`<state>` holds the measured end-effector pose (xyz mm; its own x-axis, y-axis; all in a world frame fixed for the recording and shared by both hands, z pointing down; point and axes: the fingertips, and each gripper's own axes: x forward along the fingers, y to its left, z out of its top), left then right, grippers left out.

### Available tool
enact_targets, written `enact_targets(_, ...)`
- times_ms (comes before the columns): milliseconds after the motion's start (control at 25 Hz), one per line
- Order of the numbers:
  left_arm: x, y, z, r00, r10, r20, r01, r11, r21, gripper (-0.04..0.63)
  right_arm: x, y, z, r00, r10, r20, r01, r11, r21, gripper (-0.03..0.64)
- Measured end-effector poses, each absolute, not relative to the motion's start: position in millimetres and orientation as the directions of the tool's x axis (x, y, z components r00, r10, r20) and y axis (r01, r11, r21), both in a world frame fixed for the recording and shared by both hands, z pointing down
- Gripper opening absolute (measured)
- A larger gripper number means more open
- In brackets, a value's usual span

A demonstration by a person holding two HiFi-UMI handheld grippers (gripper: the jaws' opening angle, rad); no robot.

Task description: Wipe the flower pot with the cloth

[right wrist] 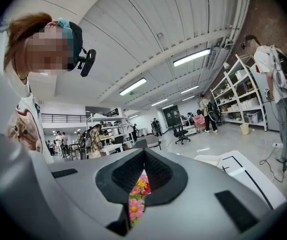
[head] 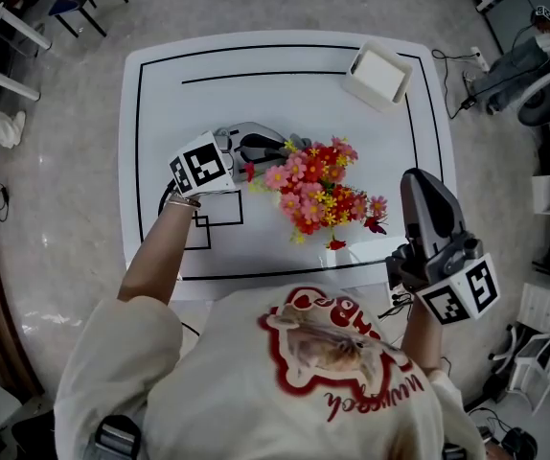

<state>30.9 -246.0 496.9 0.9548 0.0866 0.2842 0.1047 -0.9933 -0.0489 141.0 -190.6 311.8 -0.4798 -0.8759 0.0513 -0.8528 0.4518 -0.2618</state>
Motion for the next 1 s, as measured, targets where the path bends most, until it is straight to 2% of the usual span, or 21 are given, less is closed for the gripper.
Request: enact_targets(1000,15,-241,509,0.937,0.044,0.346,0.06,-0.998,-0.037,0.046,138,-183,306,-0.504,-0.863,0.028,-0.837,0.48,-0.265,-0.001)
